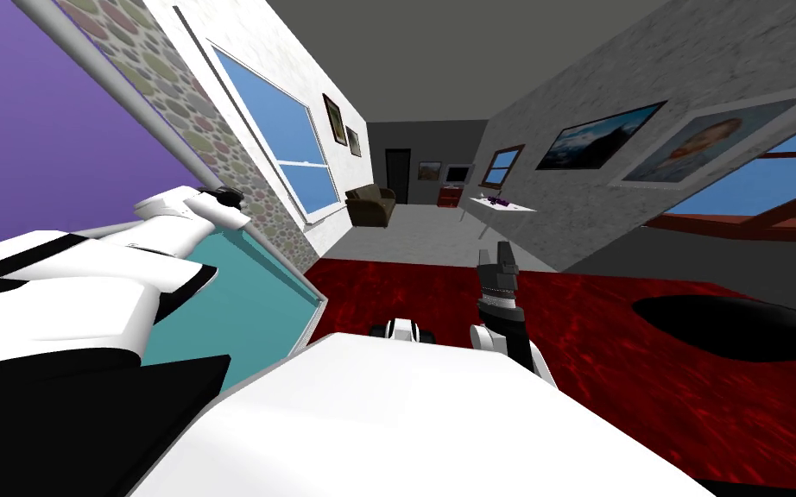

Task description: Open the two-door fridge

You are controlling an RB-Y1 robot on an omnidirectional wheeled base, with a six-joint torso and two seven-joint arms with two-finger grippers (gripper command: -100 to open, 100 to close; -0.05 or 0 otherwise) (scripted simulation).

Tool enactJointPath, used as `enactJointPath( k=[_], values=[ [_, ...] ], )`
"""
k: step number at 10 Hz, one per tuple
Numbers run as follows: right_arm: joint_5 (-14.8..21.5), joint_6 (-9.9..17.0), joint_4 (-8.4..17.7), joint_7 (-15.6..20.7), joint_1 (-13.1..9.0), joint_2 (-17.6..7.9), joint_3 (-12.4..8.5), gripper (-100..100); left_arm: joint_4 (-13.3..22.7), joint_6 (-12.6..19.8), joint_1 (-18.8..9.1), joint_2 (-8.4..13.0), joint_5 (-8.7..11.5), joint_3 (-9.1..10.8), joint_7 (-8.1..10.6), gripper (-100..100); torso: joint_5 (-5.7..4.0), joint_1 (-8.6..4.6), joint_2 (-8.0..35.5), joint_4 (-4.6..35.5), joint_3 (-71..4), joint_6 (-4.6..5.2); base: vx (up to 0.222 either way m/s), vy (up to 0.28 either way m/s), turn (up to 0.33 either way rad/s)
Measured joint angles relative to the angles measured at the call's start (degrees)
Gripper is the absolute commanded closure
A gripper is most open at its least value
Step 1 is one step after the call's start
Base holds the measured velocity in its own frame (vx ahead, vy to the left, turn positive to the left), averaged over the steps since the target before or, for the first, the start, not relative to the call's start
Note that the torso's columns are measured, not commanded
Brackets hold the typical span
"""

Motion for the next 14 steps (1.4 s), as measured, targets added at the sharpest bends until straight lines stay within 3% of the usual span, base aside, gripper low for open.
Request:
enactJointPath(
  k=[1,2,5,6,8,11,14],
  values=[
    [0.0,0.0,0.0,0.0,0.0,0.0,0.0,0,0.62,-0.38,-1.89,-0.87,1.03,-1.13,-1.2,100,-0.13,0.04,-0.02,0.05,-0.03,0.08,-0.226,-0.076,-0.09],
    [0.0,0.0,0.0,0.0,0.01,-0.01,-0.01,0,0.2,-0.65,-1.93,-1.13,1.6,-1.45,-1.67,100,-0.19,0.19,-0.1,0.11,-0.08,-0.15,-0.211,-0.082,-0.103],
    [0.0,0.0,0.0,0.0,0.0,0.0,0.0,0,-5.19,0.81,-0.98,-0.58,3.13,-2.29,-1.1,100,-0.13,-0.11,0.03,0.01,-0.01,0.13,-0.27,-0.147,-0.121],
    [0.0,0.0,0.0,0.0,0.01,-0.01,-0.01,0,-3.51,-0.17,-2.49,-1.63,3.72,-3.12,-2.0,100,-0.18,0.03,-0.13,0.07,-0.09,-0.08,-0.203,-0.154,-0.067],
    [0.0,0.0,0.0,0.0,0.0,0.0,0.0,0,-4.96,-0.26,-3.45,-1.53,5.77,-4.33,-3.3,100,-0.26,-0.23,-0.01,0.04,-0.06,0.2,-0.201,-0.132,-0.082],
    [0.0,0.0,0.0,0.0,0.01,-0.02,-0.02,0,-4.08,-1.59,-5.08,-2.51,7.81,-6.24,-4.85,100,-0.12,0.05,0.15,0.06,0.05,0.2,-0.221,-0.032,-0.078],
    [0.0,0.0,0.0,0.0,0.01,-0.01,-0.01,0,-9.38,-0.46,-4.36,-2.45,8.2,-6.98,-3.85,100,-0.14,-0.03,0.09,0.09,0.05,0.0,-0.25,-0.087,-0.069]
  ],
)
